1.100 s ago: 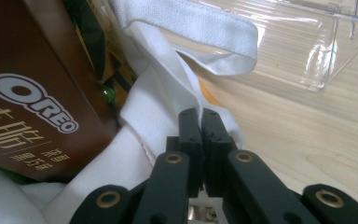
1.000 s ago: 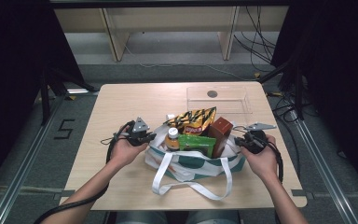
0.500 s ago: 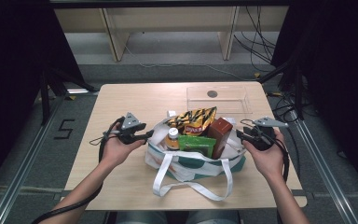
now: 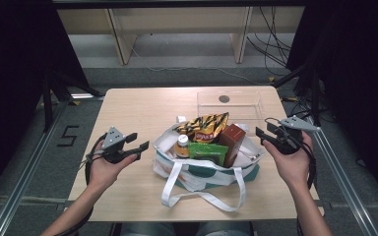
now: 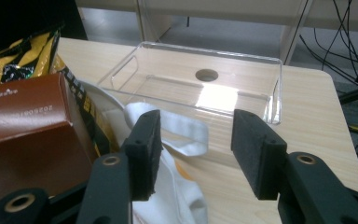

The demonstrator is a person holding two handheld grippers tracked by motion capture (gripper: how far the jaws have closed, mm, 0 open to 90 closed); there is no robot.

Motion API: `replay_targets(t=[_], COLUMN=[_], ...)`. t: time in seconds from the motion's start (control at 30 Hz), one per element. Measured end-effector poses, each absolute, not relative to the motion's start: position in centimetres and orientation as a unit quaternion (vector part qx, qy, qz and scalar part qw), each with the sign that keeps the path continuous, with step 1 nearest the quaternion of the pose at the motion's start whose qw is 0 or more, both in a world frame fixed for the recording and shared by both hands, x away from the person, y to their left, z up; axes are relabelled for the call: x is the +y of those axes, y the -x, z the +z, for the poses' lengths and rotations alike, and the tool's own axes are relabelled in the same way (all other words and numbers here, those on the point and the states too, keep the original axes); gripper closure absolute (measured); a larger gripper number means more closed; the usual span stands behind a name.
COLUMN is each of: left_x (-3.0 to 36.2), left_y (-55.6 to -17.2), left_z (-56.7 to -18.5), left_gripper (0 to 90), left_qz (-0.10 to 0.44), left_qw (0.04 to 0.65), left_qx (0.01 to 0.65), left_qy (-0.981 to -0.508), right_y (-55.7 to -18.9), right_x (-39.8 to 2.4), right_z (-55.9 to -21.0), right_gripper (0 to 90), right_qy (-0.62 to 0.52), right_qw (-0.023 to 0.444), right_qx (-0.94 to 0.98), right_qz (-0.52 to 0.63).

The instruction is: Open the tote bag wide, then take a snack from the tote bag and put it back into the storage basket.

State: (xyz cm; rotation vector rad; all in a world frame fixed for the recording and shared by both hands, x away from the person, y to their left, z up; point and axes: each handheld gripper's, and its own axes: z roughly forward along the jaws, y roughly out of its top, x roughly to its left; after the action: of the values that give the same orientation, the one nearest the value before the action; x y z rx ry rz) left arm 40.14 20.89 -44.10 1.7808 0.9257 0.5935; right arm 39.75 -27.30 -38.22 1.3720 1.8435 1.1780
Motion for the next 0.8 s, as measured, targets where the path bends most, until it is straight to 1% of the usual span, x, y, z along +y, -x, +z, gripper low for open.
replay_targets(t=[0.1, 0.17, 0.2, 0.3, 0.33, 0.5, 0.6, 0.63, 0.67, 0.73, 0.8], left_x=[20.8, 20.8, 20.8, 20.9, 20.9, 21.0, 21.0, 20.9, 20.9, 20.9, 20.9], left_y=[-40.2, -40.2, -40.2, -40.2, -40.2, -40.2, -40.1, -40.0, -39.9, -39.7, -39.4], left_z=[-44.3, -44.2, -44.2, -44.2, -44.2, -44.1, -44.2, -44.1, -44.2, -44.2, -44.3], left_gripper=[41.0, 40.9, 40.9, 41.0, 41.0, 41.0, 40.9, 40.9, 40.9, 40.9, 40.9], left_qz=[0.245, 0.247, 0.248, 0.251, 0.251, 0.250, 0.247, 0.247, 0.249, 0.248, 0.245], left_qw=[0.502, 0.501, 0.501, 0.499, 0.500, 0.501, 0.498, 0.498, 0.497, 0.496, 0.498], left_qx=[0.385, 0.382, 0.383, 0.386, 0.386, 0.388, 0.389, 0.386, 0.385, 0.387, 0.386], left_qy=[-0.734, -0.736, -0.736, -0.734, -0.734, -0.732, -0.734, -0.736, -0.737, -0.737, -0.737], right_y=[-39.8, -39.6, -39.7, -39.4, -39.3, -39.0, -38.8, -38.8, -38.5, -38.6, -38.4], right_x=[-27.6, -27.5, -27.6, -27.5, -27.6, -27.3, -26.7, -26.8, -26.4, -26.3, -26.1], right_z=[-38.1, -38.0, -38.1, -37.8, -37.7, -37.2, -37.0, -36.9, -36.8, -36.8, -36.8], right_gripper=[51.7, 50.9, 50.6, 50.1, 49.6, 46.9, 45.6, 45.4, 44.8, 44.3, 43.9], right_qy=[-0.505, -0.514, -0.504, -0.505, -0.495, -0.493, -0.500, -0.486, -0.492, -0.476, -0.476], right_qw=[0.289, 0.275, 0.287, 0.286, 0.292, 0.286, 0.271, 0.277, 0.269, 0.281, 0.265], right_qx=[0.682, 0.676, 0.678, 0.677, 0.678, 0.674, 0.671, 0.679, 0.676, 0.682, 0.681], right_qz=[0.444, 0.450, 0.451, 0.453, 0.458, 0.470, 0.476, 0.476, 0.477, 0.480, 0.490])
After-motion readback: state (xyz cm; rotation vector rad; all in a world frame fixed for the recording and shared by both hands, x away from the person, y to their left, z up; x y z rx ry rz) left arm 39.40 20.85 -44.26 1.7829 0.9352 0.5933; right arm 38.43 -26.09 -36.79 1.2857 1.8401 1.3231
